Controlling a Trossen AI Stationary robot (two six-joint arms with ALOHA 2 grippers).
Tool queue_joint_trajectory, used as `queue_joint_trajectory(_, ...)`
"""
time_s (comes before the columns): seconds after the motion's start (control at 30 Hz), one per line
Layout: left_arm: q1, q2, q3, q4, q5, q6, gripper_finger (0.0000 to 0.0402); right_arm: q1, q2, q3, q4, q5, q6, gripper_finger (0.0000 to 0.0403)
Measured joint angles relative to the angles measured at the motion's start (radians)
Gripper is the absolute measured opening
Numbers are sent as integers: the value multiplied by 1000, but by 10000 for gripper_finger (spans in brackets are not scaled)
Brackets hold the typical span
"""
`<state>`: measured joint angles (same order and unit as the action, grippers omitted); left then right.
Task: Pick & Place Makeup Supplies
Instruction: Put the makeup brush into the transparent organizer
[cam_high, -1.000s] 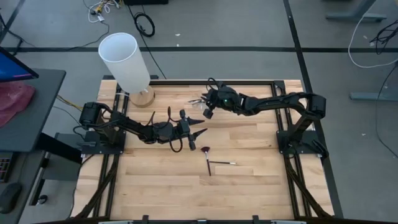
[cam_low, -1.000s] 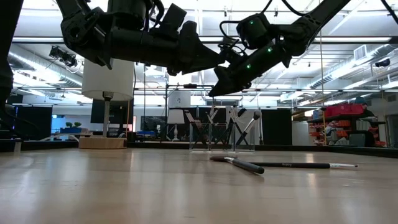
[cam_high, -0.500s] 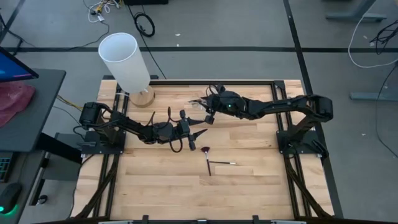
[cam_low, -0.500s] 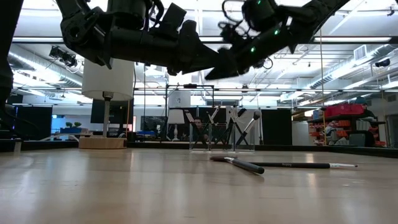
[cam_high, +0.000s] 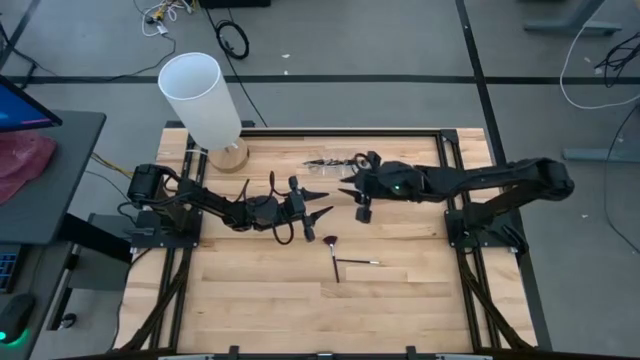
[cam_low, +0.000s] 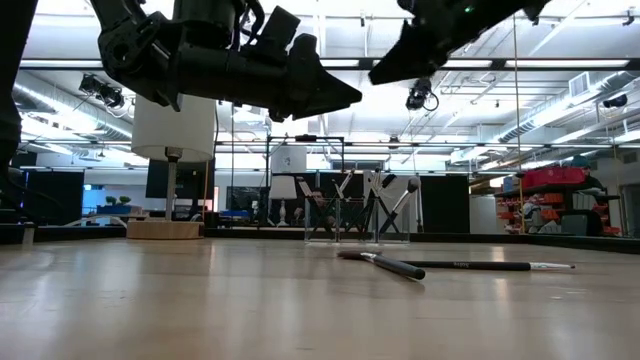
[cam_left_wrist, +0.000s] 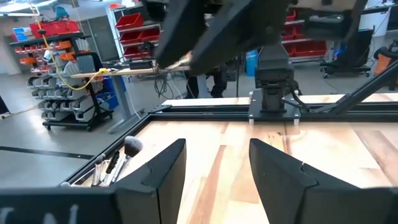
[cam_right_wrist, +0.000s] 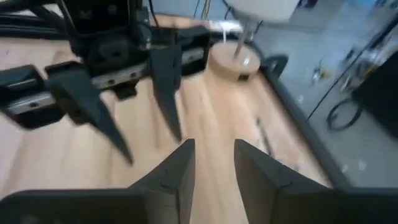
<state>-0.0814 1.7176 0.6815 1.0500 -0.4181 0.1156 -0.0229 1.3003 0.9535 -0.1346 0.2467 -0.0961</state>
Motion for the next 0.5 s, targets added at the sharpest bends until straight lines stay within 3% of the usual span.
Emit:
queue_joint_trajectory(0.23,0,0,0,0,0,0,181,56,3,-7,-245,-4,162,114)
queue_joint_trajectory(0.5,0,0,0,0,0,0,181,119,7,-129,-245,-5,306,114)
